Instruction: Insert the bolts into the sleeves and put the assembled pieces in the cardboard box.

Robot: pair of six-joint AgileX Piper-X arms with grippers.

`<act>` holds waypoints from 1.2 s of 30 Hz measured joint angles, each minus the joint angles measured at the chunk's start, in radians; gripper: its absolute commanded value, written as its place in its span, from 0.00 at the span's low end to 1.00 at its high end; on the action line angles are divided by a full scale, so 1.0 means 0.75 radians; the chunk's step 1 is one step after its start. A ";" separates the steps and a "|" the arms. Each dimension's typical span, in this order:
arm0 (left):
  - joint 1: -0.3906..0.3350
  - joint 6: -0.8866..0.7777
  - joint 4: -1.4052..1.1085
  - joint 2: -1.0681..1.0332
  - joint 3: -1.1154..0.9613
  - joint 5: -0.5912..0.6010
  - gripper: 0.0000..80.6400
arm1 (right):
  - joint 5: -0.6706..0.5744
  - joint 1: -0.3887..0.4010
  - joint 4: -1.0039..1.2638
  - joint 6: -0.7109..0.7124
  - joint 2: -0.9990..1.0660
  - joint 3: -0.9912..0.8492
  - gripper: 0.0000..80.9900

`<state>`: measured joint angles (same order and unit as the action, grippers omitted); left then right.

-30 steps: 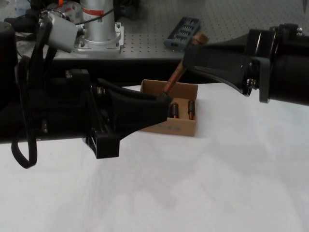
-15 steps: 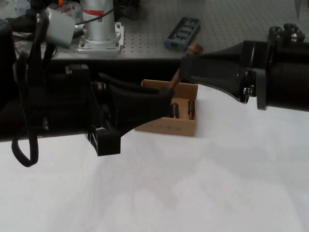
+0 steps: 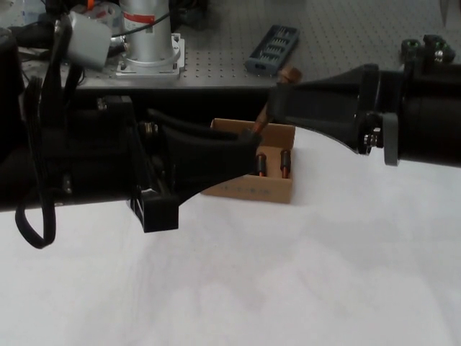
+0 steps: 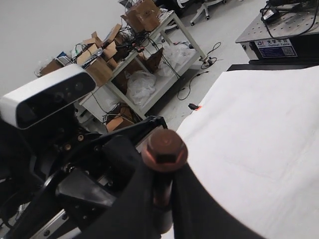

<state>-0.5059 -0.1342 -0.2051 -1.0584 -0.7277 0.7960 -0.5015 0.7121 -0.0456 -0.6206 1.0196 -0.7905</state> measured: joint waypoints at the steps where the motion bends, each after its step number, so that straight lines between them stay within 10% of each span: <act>1: 0.000 0.000 0.000 0.000 0.000 0.000 0.01 | -0.004 0.000 -0.008 0.001 0.000 0.000 0.02; 28: 0.001 -0.074 -0.084 -0.003 0.012 0.043 0.01 | 0.153 0.148 -0.097 0.062 -0.006 -0.016 0.00; 36: 0.003 -0.178 -0.243 -0.003 0.014 0.036 0.01 | 0.178 0.155 -0.080 0.135 -0.014 -0.023 0.60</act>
<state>-0.5036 -0.2675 -0.3874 -1.0604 -0.7170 0.8227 -0.3678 0.8283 -0.1057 -0.5190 1.0094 -0.8080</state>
